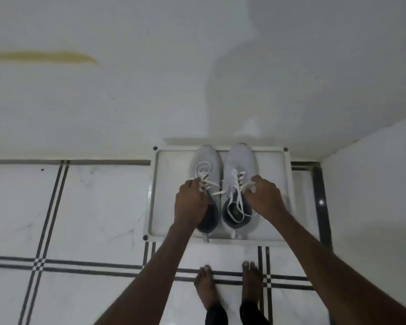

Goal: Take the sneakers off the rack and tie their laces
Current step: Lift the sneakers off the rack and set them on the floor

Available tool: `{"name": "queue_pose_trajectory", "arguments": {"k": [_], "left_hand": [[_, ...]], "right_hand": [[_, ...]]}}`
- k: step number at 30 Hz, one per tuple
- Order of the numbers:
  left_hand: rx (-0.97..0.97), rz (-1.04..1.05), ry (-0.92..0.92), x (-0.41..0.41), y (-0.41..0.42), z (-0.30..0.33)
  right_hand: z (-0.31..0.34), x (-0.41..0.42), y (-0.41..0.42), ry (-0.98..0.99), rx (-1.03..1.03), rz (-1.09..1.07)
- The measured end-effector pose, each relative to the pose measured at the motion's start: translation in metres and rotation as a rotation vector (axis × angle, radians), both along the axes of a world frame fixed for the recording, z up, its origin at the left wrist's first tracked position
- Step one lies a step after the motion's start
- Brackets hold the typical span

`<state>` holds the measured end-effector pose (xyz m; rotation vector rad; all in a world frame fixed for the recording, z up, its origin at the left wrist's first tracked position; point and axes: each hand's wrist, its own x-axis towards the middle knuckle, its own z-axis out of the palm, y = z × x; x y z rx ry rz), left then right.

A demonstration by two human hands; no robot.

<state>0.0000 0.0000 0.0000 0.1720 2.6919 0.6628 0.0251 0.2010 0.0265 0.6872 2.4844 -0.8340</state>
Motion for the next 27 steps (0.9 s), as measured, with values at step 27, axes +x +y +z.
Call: {"name": "queue_pose_trajectory", "arguments": {"k": [27], "left_hand": [[-0.077,0.137,0.006,0.069,-0.025,0.027]], "right_hand": [[0.015,0.085,-0.017,0.069,0.038,-0.128]]}}
